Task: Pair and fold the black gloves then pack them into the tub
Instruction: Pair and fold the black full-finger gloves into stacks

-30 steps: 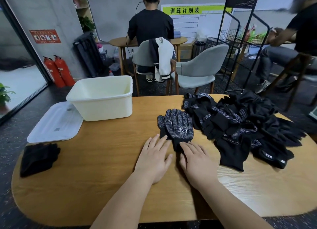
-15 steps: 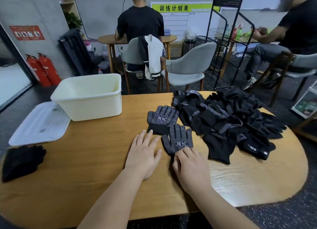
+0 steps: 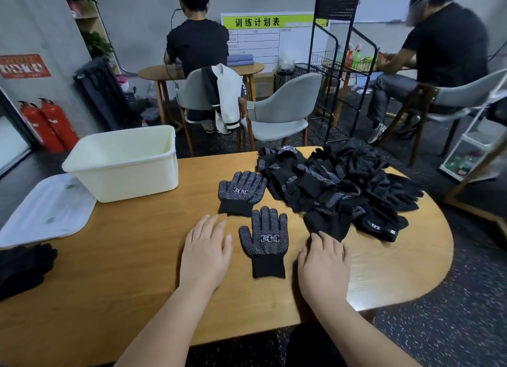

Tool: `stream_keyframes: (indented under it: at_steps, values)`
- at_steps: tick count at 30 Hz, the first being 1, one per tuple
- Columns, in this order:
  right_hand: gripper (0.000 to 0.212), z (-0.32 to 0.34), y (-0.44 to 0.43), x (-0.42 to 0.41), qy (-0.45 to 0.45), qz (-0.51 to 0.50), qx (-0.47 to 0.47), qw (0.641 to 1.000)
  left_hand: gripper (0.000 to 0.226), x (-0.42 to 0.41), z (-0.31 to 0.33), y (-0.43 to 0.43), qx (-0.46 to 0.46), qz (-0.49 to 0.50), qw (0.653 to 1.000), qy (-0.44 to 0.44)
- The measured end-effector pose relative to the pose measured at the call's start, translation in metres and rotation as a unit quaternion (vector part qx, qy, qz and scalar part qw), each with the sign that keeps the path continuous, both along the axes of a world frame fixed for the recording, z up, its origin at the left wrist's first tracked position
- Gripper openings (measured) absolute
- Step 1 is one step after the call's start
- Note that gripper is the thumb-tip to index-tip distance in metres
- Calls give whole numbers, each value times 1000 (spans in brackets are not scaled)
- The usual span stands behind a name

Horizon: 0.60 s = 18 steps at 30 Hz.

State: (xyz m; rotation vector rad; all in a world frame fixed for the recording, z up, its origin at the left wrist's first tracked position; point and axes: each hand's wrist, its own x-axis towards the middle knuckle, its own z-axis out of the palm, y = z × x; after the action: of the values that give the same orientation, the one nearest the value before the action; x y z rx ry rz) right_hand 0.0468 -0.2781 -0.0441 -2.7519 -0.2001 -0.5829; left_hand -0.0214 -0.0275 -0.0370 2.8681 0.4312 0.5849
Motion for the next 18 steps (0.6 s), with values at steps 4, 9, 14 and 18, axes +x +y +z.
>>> stream_keyframes:
  at_steps: [4, 9, 14, 18]
  values:
    - [27, 5, -3, -5, -25, -10, 45, 999, 55, -9, -2, -4, -5, -17, 1000, -6]
    - [54, 10, -4, 3, 99, -167, 93, 977, 54, -23, 0, -7, -16, -21, 1000, -5]
    - [32, 8, -3, 4, 79, -148, 94, 981, 50, -30, -1, -10, -10, -51, 999, -14]
    - [17, 10, -3, 0, 56, -110, 107, 987, 43, -33, 0, -14, 5, -149, 989, -20]
